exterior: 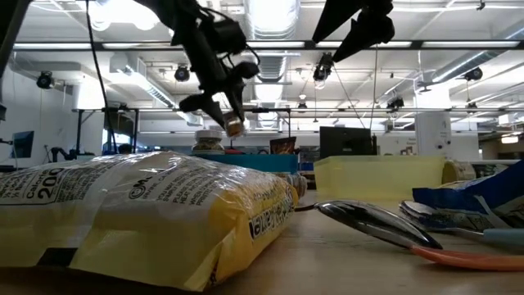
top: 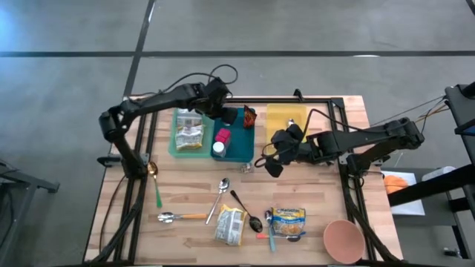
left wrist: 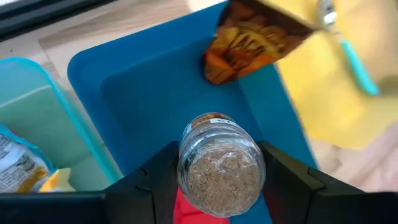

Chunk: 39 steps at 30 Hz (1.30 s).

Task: Pick & Place Food Item
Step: Put the right brown seasoning bottle into the blue bin

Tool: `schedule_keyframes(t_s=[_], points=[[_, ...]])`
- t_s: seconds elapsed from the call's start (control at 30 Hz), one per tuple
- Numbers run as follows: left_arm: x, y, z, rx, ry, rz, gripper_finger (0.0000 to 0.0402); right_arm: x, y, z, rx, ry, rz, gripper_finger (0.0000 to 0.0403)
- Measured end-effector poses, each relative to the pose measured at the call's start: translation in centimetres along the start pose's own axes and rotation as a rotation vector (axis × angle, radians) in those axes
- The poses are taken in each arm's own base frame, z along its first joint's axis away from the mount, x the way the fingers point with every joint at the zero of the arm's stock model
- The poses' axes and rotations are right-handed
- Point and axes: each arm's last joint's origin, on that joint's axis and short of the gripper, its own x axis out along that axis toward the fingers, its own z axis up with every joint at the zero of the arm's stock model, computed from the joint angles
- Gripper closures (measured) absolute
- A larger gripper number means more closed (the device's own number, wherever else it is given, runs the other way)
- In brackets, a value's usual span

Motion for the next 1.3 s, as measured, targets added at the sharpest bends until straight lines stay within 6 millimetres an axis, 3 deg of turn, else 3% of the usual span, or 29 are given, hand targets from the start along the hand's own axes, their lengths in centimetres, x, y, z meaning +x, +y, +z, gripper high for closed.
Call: schedule_keyframes(t_s=[0.33,0.6,1.3], points=[[3.9,1.0,0.2,0.043,0.055,0.109,0.0216,0.0,0.0,0.0,-0.001,0.001,0.000,0.0019],[5.6,1.2,0.0,0.178,0.071,0.180,0.0216,0.0,0.0,-0.1,-0.005,0.007,-0.003,0.0019],[9.5,1.2,-1.5,0.223,0.190,0.216,0.0217,-0.1,0.1,-0.4,-0.003,0.025,-0.005,0.0020]])
